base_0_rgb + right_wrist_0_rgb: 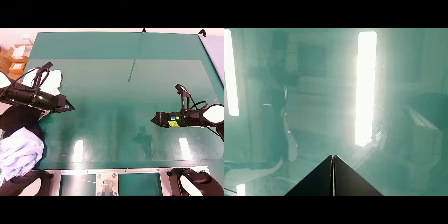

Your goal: Fold the shirts.

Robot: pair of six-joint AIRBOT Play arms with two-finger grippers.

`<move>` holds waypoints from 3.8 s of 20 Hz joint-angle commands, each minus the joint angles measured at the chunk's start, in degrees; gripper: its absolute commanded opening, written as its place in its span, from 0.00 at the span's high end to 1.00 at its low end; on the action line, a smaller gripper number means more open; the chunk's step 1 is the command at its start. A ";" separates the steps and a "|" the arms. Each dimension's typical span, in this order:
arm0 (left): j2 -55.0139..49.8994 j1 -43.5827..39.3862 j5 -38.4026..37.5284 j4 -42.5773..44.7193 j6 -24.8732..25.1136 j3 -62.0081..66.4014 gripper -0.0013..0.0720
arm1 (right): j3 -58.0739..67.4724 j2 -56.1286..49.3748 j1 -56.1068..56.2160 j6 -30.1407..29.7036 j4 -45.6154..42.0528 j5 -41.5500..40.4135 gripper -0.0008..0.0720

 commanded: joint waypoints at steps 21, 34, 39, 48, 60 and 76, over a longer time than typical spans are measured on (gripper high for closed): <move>0.02 -0.02 10.12 -2.58 0.00 -0.04 0.95 | -0.02 0.04 0.02 0.02 0.02 -1.18 0.97; -23.32 15.82 41.81 38.73 -2.80 14.49 0.00 | 0.15 0.02 -0.02 0.00 0.20 -13.97 0.58; -38.07 15.80 47.54 38.66 0.70 18.53 0.00 | 0.15 0.02 -0.02 0.02 0.24 -16.04 0.58; -40.39 14.19 27.41 33.70 0.46 33.99 0.95 | 0.17 0.02 -0.02 0.04 0.26 -15.85 0.71; -31.47 -13.70 -2.67 20.37 -9.31 61.24 0.95 | 7.08 0.02 -11.32 0.00 0.31 -5.75 0.76; -30.64 -25.42 -2.89 29.77 -11.69 46.80 0.17 | 4.26 0.04 -8.81 -0.39 1.97 4.61 0.39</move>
